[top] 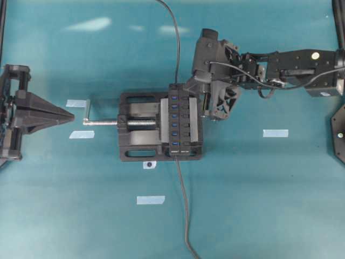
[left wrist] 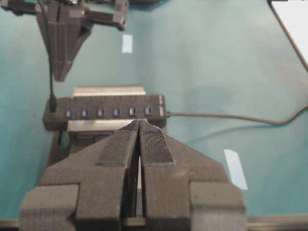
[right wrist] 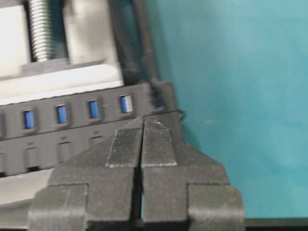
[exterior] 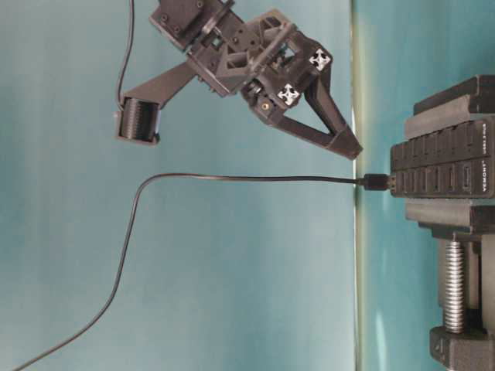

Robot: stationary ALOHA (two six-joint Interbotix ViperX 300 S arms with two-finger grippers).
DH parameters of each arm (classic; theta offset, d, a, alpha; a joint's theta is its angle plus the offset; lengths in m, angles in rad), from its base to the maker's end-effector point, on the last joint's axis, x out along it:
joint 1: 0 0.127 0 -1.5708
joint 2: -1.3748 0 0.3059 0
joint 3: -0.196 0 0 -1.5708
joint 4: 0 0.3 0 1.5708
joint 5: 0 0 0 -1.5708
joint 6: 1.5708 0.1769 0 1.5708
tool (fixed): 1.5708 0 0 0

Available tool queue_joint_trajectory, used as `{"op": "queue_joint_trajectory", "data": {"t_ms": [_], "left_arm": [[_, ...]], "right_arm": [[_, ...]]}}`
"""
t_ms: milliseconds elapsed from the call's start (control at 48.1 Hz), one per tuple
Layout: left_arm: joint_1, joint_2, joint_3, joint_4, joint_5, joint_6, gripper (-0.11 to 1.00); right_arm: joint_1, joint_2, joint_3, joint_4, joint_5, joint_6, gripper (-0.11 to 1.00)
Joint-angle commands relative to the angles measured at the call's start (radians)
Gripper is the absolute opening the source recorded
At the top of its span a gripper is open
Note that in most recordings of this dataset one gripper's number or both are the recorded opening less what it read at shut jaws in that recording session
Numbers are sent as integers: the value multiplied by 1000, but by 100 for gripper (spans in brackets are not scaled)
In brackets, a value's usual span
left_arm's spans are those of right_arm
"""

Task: Insert the USB into the front port of the fixed hub.
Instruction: 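Lower the right gripper over the USB plug at the hub's end port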

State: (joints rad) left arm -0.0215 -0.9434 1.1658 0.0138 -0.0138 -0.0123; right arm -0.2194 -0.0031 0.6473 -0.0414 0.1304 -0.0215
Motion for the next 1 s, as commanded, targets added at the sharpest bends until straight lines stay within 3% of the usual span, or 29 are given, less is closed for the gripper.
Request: {"op": "queue_joint_trajectory", "data": {"t_ms": [0, 312, 520, 666, 874, 978], "left_arm": [[0, -3, -12, 2, 3, -2, 0], [0, -3, -12, 2, 8, 0, 0], [0, -3, -12, 2, 9, -2, 0], [0, -3, -12, 2, 9, -2, 0], [0, -3, -12, 2, 9, -2, 0], [0, -5, -12, 3, 9, -2, 0]], "right_arm": [[-2, -8, -21, -3, -2, -11, -3], [-5, 0, -48, -3, 5, -11, -2], [-2, 15, -57, -3, 11, -9, 4], [2, 23, -67, -3, 44, -11, 25], [0, 31, -83, -5, 55, -9, 71], [0, 41, -92, -5, 55, -12, 73]]}}
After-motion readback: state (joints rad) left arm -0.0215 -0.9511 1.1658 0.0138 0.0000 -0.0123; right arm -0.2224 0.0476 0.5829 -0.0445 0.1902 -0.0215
